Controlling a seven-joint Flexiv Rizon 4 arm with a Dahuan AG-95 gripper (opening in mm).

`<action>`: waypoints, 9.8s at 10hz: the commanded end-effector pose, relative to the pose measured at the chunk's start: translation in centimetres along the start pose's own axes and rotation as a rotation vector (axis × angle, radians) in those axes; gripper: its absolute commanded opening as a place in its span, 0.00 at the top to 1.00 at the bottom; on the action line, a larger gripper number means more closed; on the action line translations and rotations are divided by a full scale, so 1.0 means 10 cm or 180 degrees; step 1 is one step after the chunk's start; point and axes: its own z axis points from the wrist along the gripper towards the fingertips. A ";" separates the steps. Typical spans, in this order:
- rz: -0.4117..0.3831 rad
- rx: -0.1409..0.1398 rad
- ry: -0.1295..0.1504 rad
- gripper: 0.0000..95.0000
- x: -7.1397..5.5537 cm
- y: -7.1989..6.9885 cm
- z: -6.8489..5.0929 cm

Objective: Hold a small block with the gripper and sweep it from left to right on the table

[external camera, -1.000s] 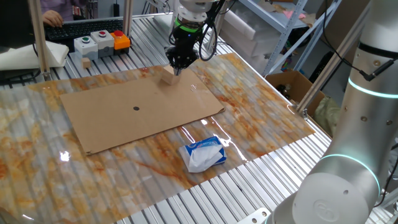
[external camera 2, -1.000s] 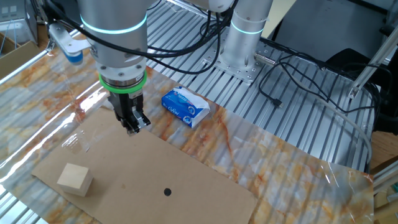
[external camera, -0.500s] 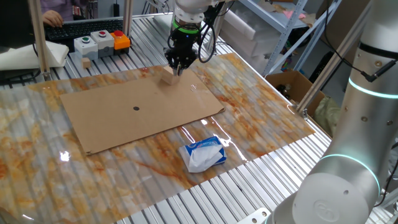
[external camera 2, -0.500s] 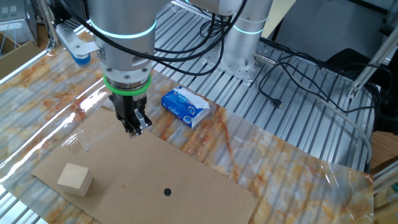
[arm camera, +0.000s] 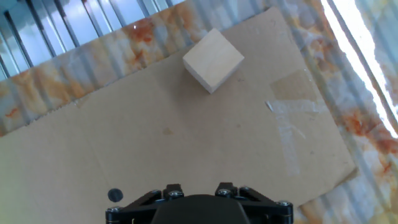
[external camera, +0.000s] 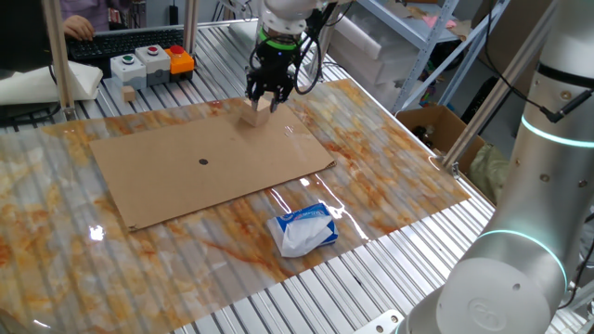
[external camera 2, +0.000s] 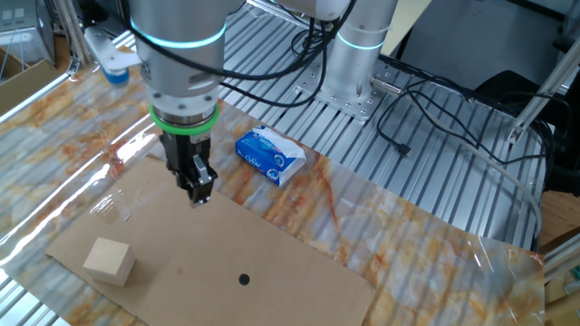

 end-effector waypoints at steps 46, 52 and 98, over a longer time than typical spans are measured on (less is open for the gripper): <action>-0.1405 0.0102 0.0081 0.00 -1.66 -0.07 0.79; -0.1464 0.0091 0.0098 0.00 -1.65 -0.08 0.89; -0.1755 0.0245 0.0178 0.40 -1.60 -0.07 1.39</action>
